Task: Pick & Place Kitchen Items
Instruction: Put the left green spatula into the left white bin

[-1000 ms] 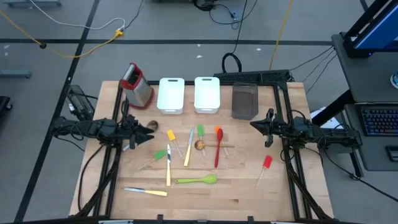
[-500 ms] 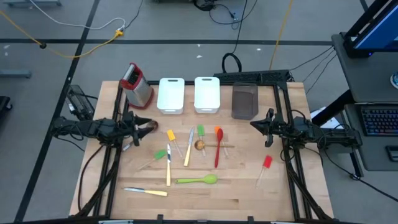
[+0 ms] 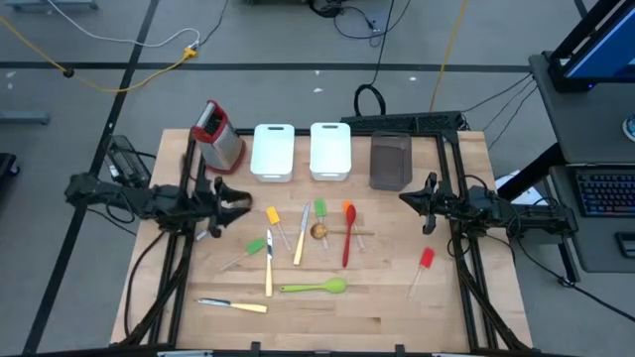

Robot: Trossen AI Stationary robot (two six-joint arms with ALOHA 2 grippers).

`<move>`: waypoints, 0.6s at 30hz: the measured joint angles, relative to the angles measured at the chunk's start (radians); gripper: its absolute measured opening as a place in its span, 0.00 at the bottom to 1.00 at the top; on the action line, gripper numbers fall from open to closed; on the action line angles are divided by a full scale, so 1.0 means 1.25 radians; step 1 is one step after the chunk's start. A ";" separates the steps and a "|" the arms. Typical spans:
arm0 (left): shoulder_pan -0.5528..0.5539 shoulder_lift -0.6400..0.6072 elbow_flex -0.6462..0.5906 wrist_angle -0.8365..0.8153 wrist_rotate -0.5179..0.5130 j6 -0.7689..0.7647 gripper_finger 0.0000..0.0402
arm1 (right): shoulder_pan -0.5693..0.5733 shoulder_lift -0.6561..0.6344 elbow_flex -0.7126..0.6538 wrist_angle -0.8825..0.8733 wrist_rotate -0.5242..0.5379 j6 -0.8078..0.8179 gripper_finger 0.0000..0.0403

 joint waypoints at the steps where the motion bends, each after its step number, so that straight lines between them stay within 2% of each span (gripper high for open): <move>1: -0.002 0.045 0.029 -0.022 0.000 0.000 0.64 | 0.000 0.000 0.000 0.000 0.000 0.000 0.01; 5: -0.004 0.214 0.182 -0.186 0.003 0.000 0.64 | 0.000 0.000 0.000 0.000 0.000 0.000 0.01; 10: -0.001 0.389 0.379 -0.520 0.024 -0.078 0.64 | 0.000 0.000 0.000 0.000 0.000 0.000 0.01; 14: 0.010 0.476 0.440 -0.659 0.077 -0.184 0.64 | 0.000 0.000 0.000 0.000 0.000 0.000 0.01; 18: 0.014 0.515 0.439 -0.709 0.130 -0.181 0.64 | 0.000 0.000 0.000 0.000 0.001 -0.001 0.01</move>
